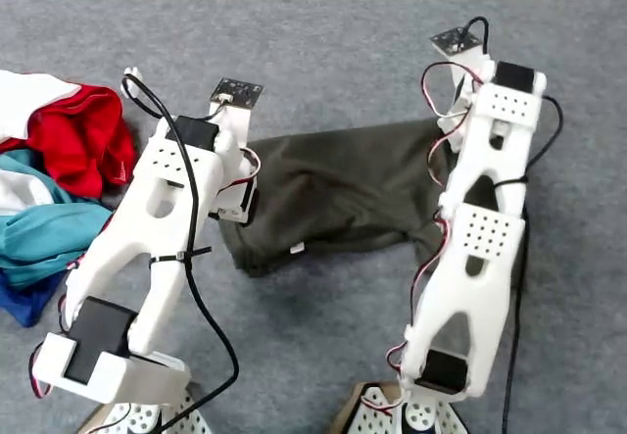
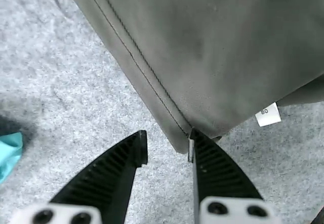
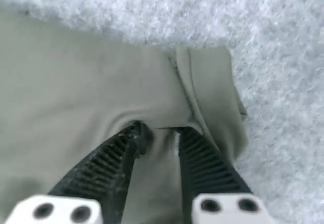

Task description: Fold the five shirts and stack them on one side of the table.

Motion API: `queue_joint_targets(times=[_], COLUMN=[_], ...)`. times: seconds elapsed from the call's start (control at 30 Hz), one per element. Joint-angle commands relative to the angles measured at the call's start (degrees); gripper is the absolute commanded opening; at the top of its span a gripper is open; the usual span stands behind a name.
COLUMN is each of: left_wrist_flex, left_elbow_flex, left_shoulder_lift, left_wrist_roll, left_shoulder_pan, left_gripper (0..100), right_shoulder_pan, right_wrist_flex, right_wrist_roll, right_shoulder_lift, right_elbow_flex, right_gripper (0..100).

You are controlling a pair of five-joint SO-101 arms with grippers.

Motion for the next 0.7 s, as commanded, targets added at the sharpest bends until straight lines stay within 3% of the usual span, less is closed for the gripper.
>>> queue_joint_targets(times=[0.0, 0.13, 0.67], left_wrist_flex=[-0.4, -0.3, -0.2], left_elbow_flex=[-0.6, -0.4, -0.1], left_shoulder_lift=[-0.2, -0.2, -0.2], left_wrist_roll=[0.2, 0.2, 0.4], left_shoulder_pan=[-0.4, -0.4, -0.4], left_gripper=[15, 15, 15], right_shoulder_pan=[-1.3, -1.1, 0.4], right_wrist_flex=[3.3, 5.1, -1.7], right_wrist_roll=[0.3, 0.3, -1.5], right_shoulder_lift=[4.3, 6.1, 5.6], right_elbow_flex=[-14.2, -20.9, -20.8], right_gripper=[0.3, 1.3, 1.6])
